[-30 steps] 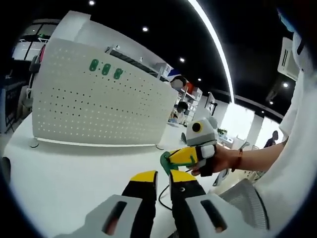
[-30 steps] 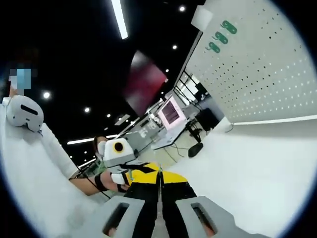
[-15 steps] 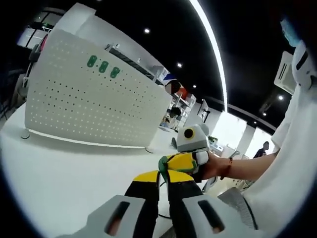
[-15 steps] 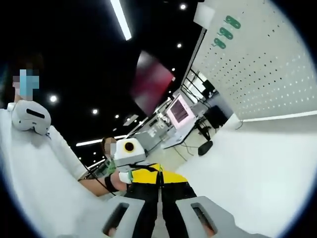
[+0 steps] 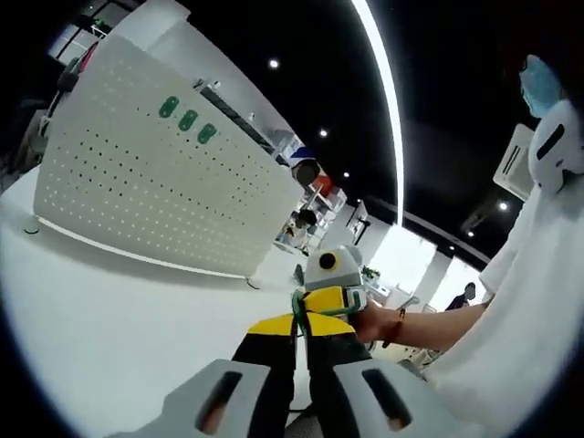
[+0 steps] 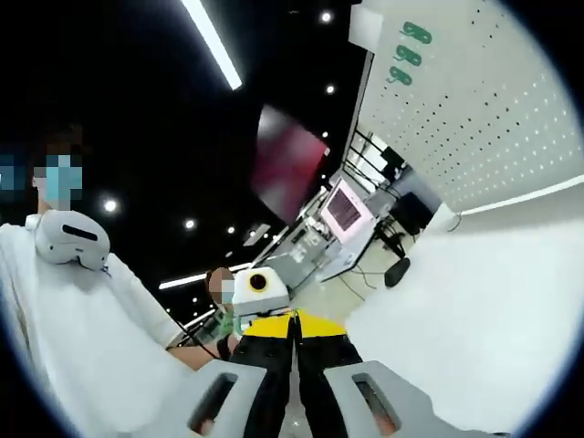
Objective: Insert the hook assembly into the mounting plate slot until the hook locks in place.
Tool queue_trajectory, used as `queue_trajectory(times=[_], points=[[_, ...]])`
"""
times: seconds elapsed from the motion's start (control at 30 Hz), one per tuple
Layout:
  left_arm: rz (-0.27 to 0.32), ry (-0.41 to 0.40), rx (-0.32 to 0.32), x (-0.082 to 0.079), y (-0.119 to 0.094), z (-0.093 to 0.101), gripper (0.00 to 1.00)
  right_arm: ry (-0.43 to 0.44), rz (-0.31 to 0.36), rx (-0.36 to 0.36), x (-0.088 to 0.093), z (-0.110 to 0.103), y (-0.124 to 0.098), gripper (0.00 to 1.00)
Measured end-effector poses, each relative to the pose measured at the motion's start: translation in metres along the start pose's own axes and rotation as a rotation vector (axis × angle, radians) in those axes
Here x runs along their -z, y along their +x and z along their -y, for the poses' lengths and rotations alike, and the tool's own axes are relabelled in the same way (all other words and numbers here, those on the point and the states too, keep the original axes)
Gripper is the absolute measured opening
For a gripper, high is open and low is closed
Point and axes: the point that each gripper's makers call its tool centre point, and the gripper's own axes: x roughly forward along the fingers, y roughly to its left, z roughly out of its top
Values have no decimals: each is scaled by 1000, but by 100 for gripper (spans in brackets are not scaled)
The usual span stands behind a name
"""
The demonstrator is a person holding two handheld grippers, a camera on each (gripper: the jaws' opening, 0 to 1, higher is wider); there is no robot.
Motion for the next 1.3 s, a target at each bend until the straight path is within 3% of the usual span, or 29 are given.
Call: queue_trajectory(times=[0.07, 0.3, 0.67, 0.8, 1.1, 1.3], points=[[20, -21, 7, -3, 0, 1, 2, 5, 9, 2, -2, 0, 0, 4], [27, -35, 2, -4, 0, -2, 2, -38, -6, 43, -4, 4, 2, 3], [60, -30, -75, -13, -6, -19, 2, -93, 48, 123, -16, 10, -3, 5], [80, -37, -114, -17, -9, -27, 2, -190, -10, 185, -12, 13, -3, 8], [93, -41, -204, -18, -13, -43, 2, -233, -62, 160, -2, 4, 9, 10], [89, -34, -224, -16, -16, -45, 2, -265, -72, 187, -4, 6, 16, 10]])
